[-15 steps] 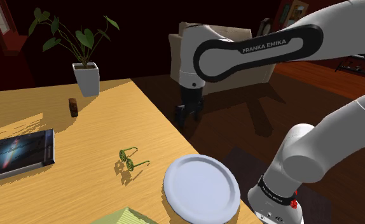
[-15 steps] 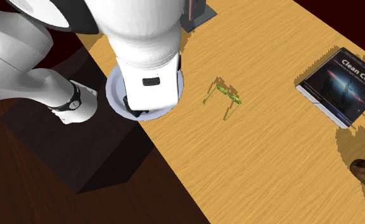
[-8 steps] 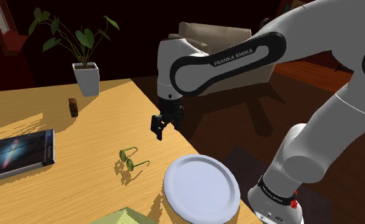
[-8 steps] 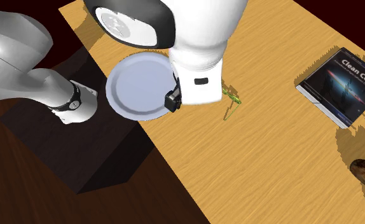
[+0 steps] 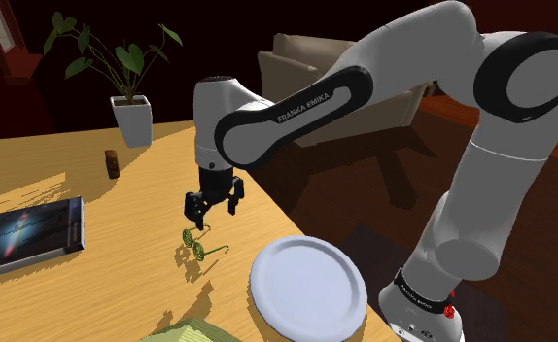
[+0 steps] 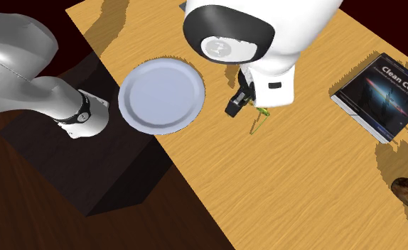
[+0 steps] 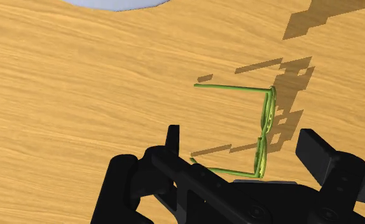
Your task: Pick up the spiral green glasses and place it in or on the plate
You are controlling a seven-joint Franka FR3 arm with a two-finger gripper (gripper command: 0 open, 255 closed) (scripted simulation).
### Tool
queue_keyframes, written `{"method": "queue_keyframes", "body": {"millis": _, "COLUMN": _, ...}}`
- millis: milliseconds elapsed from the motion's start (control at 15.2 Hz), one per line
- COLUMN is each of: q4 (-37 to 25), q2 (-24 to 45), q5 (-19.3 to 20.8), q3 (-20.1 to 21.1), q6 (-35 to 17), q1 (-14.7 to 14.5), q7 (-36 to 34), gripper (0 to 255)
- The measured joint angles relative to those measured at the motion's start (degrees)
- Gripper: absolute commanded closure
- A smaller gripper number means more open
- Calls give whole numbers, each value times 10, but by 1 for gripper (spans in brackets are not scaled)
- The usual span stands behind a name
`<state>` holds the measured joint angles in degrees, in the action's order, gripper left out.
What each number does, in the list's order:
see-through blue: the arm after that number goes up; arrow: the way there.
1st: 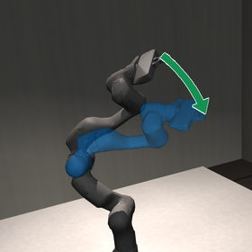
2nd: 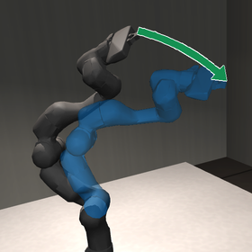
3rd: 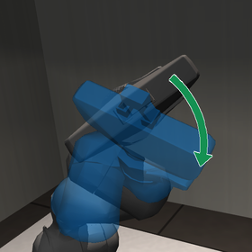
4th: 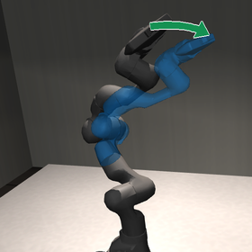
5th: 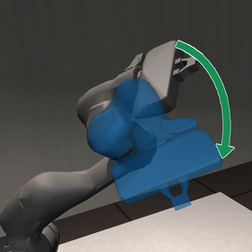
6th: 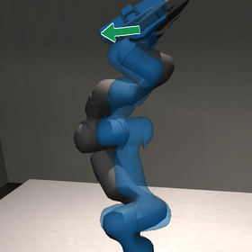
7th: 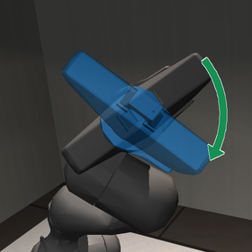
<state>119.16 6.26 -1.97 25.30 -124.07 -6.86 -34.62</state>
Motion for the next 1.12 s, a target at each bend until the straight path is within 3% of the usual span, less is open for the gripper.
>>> {"method": "queue_keyframes", "body": {"millis": 330, "q4": -82, "q2": 96, "q5": 48, "q3": -2, "q6": -20, "q1": -27, "q7": -56, "gripper": 0}}
{"method": "queue_keyframes", "body": {"millis": 1122, "q4": -69, "q2": 134, "q5": 67, "q3": -8, "q6": -69, "q1": -39, "q7": -72, "gripper": 0}}
